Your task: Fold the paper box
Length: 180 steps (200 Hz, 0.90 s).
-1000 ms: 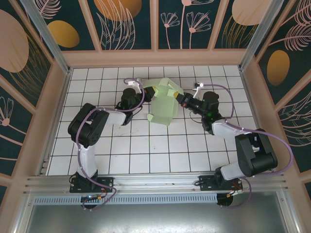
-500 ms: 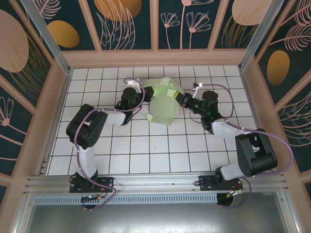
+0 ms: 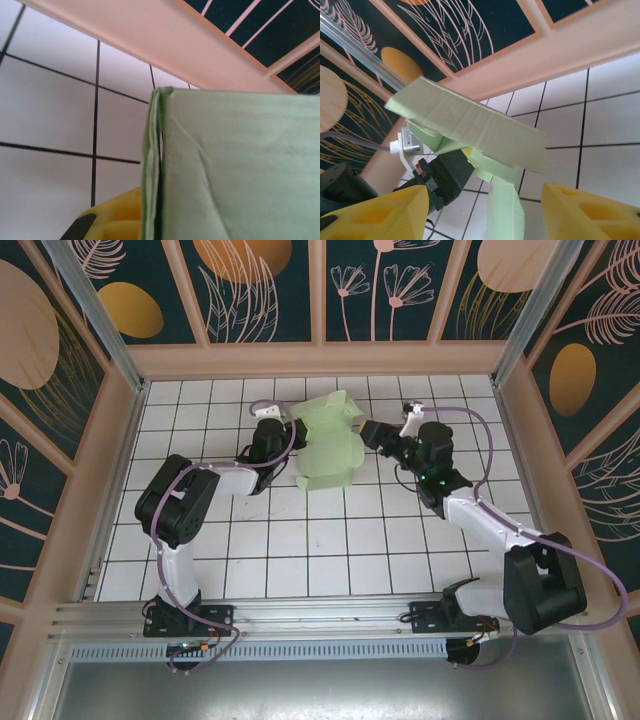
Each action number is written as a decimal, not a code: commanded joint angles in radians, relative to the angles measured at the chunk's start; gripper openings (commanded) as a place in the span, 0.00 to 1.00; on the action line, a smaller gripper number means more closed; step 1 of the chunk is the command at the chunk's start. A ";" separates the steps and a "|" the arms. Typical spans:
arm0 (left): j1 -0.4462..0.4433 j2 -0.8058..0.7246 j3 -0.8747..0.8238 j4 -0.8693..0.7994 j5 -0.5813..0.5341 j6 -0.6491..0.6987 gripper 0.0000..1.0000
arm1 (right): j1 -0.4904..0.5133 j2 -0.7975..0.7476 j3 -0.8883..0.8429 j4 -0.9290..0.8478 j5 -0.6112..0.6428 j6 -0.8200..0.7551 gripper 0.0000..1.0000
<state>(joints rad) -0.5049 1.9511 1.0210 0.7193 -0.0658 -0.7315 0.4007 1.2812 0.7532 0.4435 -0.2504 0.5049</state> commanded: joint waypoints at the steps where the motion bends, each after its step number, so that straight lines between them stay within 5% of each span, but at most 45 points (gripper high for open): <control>1: 0.003 0.005 0.049 -0.038 -0.088 0.052 0.00 | 0.063 -0.008 0.115 -0.157 0.162 -0.117 0.61; 38: 0.004 -0.029 0.046 -0.095 -0.236 0.118 0.00 | 0.187 0.095 0.293 -0.285 0.313 -0.184 0.59; 77: 0.003 -0.084 0.005 -0.112 -0.340 0.191 0.00 | 0.230 0.240 0.495 -0.393 0.305 -0.171 0.59; 120: 0.004 -0.145 -0.043 -0.084 -0.354 0.214 0.00 | 0.228 0.397 0.697 -0.545 0.271 -0.096 0.51; 180: 0.003 -0.162 -0.085 -0.076 -0.341 0.224 0.00 | 0.220 0.462 0.757 -0.583 0.214 -0.046 0.41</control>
<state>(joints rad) -0.5049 1.8145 0.9459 0.6239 -0.4019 -0.5301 0.6266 1.7309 1.4696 -0.1089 -0.0204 0.4244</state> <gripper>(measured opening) 0.072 0.424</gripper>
